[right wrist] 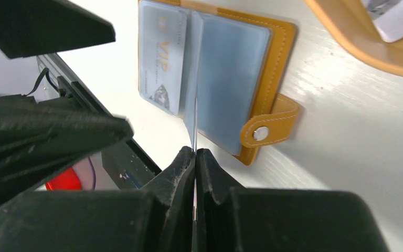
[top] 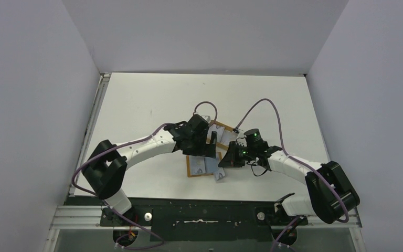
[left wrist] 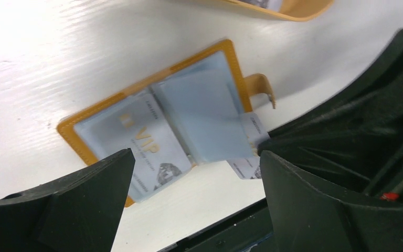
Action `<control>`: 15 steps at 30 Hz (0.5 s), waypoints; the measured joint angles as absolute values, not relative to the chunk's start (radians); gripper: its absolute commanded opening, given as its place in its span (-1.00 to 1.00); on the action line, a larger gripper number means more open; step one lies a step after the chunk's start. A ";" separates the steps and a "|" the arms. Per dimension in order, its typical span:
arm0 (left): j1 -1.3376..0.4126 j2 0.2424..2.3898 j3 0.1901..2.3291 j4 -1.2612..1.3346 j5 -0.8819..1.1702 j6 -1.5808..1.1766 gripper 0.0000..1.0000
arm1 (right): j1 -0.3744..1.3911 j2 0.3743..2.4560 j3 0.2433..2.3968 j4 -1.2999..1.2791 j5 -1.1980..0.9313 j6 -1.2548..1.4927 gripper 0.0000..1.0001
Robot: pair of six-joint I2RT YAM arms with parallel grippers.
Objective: Put the credit cards into the card holder
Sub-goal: Turn over the card slot in the card holder.
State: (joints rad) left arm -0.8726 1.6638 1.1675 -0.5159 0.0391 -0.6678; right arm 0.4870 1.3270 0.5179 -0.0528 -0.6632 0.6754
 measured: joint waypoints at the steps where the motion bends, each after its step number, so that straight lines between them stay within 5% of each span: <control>1: -0.864 1.657 1.156 -0.514 0.040 -0.671 0.70 | 0.492 1.327 0.521 -0.052 -0.663 0.675 -1.00; 15: -0.773 1.655 1.094 -0.397 0.122 -0.726 0.84 | 0.555 1.353 0.582 -0.046 -0.659 0.663 -1.00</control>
State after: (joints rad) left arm -0.7727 1.6554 1.0939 -0.3973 0.1219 -0.7261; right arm 0.5549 1.3529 0.5819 -0.0460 -0.6586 0.6632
